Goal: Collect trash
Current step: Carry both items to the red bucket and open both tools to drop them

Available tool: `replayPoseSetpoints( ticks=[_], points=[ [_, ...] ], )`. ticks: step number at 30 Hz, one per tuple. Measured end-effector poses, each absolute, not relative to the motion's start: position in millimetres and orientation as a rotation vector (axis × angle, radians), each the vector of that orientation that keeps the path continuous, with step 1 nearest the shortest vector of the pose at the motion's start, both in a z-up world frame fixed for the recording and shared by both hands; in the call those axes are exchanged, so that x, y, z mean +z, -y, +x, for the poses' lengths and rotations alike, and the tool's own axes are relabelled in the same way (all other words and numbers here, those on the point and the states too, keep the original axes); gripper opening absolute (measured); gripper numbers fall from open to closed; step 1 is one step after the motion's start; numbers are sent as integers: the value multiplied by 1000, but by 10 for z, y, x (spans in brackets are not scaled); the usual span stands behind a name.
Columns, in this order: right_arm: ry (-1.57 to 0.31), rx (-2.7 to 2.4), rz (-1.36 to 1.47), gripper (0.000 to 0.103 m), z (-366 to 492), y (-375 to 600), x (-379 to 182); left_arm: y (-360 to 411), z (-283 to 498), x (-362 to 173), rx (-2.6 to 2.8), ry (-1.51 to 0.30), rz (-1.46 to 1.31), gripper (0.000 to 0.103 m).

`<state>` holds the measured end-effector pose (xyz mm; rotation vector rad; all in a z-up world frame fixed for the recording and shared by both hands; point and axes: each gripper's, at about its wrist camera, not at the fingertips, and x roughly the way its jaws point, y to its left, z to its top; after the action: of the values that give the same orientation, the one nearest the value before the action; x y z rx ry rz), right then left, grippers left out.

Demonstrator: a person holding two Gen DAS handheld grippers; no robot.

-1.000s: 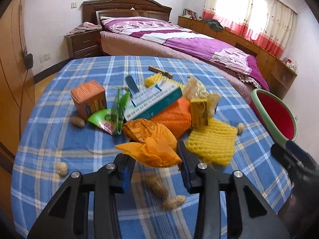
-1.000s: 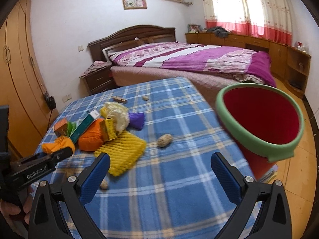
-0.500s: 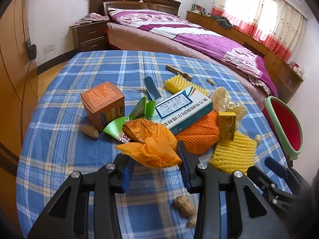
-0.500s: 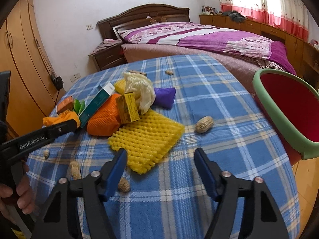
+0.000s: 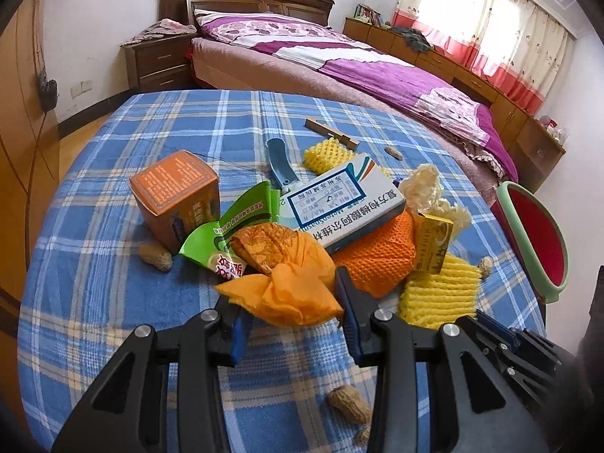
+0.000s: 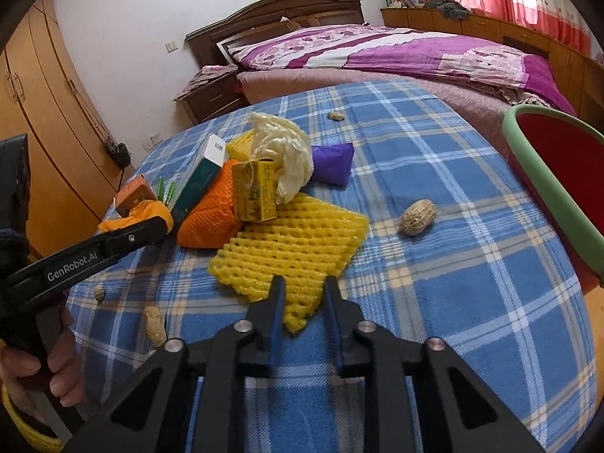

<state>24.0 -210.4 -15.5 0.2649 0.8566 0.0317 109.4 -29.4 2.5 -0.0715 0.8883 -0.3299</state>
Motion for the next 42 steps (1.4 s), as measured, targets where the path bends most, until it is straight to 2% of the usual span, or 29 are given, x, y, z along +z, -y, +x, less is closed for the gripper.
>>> replayPoseSetpoints(
  ticks=[4, 22, 32, 42],
  points=[
    [-840, 45, 264, 10, 196, 2111, -112, 285, 1038, 79, -317, -878, -75, 41],
    [-587, 16, 227, 9, -372, 2454, 655, 549, 725, 461, -329, -809, -43, 41],
    [-510, -34, 241, 9, -501, 2879, 897, 1037, 668, 664, -400, -790, 4, 41],
    [-487, -144, 300, 9, -618, 3493, 847, 1747, 624, 741, -494, -780, 89, 41]
  ],
)
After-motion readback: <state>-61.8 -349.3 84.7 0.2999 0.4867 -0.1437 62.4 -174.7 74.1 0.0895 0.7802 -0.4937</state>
